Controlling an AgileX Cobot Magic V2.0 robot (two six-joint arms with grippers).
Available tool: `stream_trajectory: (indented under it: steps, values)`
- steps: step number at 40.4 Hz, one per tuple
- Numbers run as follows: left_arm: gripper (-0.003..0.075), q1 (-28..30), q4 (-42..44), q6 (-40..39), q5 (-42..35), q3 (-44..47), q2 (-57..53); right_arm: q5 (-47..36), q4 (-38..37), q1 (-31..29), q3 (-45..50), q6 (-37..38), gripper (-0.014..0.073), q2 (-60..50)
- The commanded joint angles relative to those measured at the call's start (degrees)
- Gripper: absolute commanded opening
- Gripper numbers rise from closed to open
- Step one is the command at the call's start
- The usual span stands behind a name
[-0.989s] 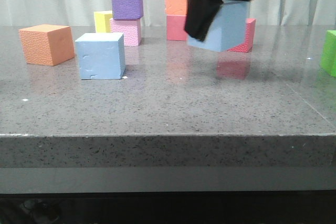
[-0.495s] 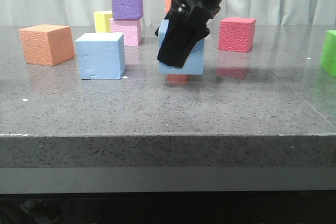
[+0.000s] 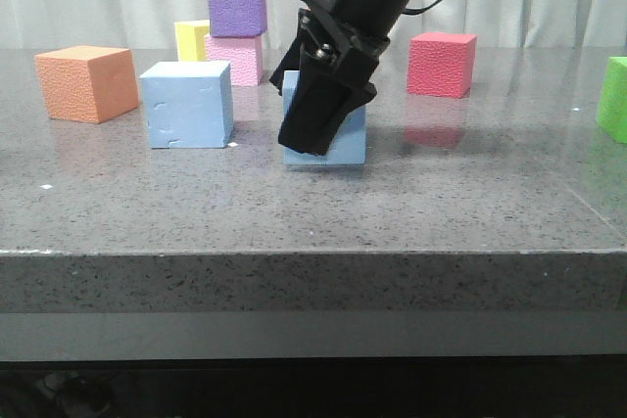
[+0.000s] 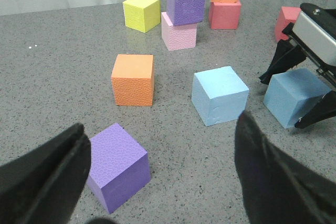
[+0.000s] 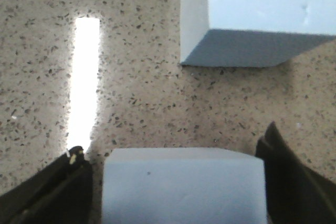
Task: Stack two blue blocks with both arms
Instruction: 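Carry the cube toward the other blue cube and lower it, then open the right gripper and withdraw it upward, then move the left gripper above the other light-blue cube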
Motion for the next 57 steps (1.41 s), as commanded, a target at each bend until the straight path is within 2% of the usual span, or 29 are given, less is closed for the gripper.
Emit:
stream_trajectory:
  steps: [1, 14, 21, 25, 29, 32, 37, 41, 49, 57]
  values:
    - [0.0554, -0.53, -0.02, 0.00, -5.02, -2.09, 0.60, -1.68, 2.36, -0.01, -1.87, 0.48, 0.0657, -3.07]
    - [0.0554, -0.53, -0.02, 0.00, -5.02, -2.09, 0.60, 0.85, 3.03, -0.01, -2.55, 3.19, 0.0654, -7.24]
    - [0.0554, -0.53, -0.02, 0.00, -5.02, -2.09, 0.60, 1.15, 3.03, -0.41, -2.66, 10.01, 0.0654, -13.04]
    - [0.0554, -0.53, -0.02, 0.00, -5.02, -2.09, 0.60, 1.70, 2.65, -1.37, -2.66, 19.07, 0.0654, -17.04]
    - [0.0554, -0.53, -0.02, 0.00, -5.02, -2.09, 0.60, 1.64, -1.01, -3.57, -2.28, 38.13, 0.0654, -22.09]
    - [0.0554, -0.53, -0.02, 0.00, -5.02, -2.09, 0.60, 2.32, -6.16, -5.41, -1.05, 52.89, 0.0654, -25.48]
    - [0.0554, -0.53, -0.02, 0.00, -5.02, -2.09, 0.60, 2.57, -17.61, -6.47, 5.98, 64.53, 0.0654, -32.83]
    - [0.0554, -0.53, -0.13, 0.00, -5.02, -2.09, 0.60, 1.36, -20.76, -6.47, 13.59, 66.83, 0.0654, -39.61]
    - [0.0554, -0.53, -0.26, 0.00, -5.02, -2.09, 0.60, -2.01, -20.20, -6.47, 27.24, 66.94, 0.0654, -51.31]
    - [0.0554, -0.53, -0.56, 0.00, -5.02, -2.09, 0.60, -9.76, -20.20, -6.47, 38.94, 66.73, 0.0654, -61.83]
